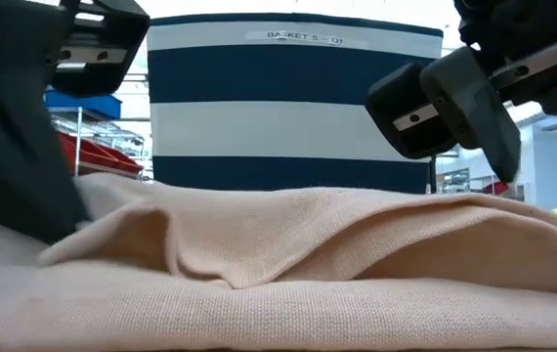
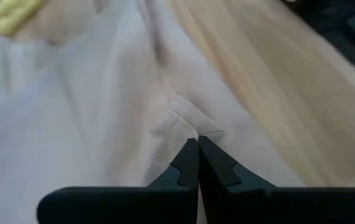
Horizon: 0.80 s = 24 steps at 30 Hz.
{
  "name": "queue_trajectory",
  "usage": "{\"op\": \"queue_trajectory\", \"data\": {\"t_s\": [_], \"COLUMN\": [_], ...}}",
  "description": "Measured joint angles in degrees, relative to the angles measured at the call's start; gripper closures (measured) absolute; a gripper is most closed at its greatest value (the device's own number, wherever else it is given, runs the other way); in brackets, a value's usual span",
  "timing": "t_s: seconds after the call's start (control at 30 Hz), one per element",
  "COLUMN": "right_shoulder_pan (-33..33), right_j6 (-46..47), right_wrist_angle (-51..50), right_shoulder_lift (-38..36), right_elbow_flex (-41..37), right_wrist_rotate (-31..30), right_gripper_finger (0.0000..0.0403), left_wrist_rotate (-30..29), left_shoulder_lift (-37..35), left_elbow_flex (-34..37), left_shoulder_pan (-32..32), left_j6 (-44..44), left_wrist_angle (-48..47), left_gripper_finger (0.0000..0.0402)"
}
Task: Fold towel
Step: Fold the light brown towel
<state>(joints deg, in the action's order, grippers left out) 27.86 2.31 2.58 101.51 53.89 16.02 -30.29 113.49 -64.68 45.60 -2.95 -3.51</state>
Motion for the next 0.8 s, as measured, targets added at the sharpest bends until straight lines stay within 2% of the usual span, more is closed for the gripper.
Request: {"op": "queue_trajectory", "data": {"t_s": [0.13, 0.53, 0.63, 0.8], "right_shoulder_pan": [0.0, 0.0, 0.0, 0.0], "right_j6": [-0.7, -1.9, -3.2, -5.9], "right_wrist_angle": [1.3, 4.2, 7.4, 12.2], "right_shoulder_lift": [0.0, 0.0, 0.2, 1.8], "right_elbow_flex": [0.0, 0.0, 0.0, 0.0], "right_wrist_rotate": [-2.6, -5.7, -6.2, -7.4], "right_gripper_finger": [0.0254, 0.0254, 0.0254, 0.0254], "left_wrist_rotate": [2.4, 2.4, 1.2, 0.7], "left_shoulder_lift": [0.0, 0.0, -0.1, 0.3], "left_elbow_flex": [0.0, -1.4, -2.5, -2.7], "left_shoulder_pan": [0.2, 1.0, 0.6, -0.7], "left_j6": [-1.1, -11.8, -12.6, -16.9], "left_wrist_angle": [0.0, 0.2, 0.7, 3.6], "left_gripper_finger": [0.0383, 0.0266, 0.0251, 0.0248]}}
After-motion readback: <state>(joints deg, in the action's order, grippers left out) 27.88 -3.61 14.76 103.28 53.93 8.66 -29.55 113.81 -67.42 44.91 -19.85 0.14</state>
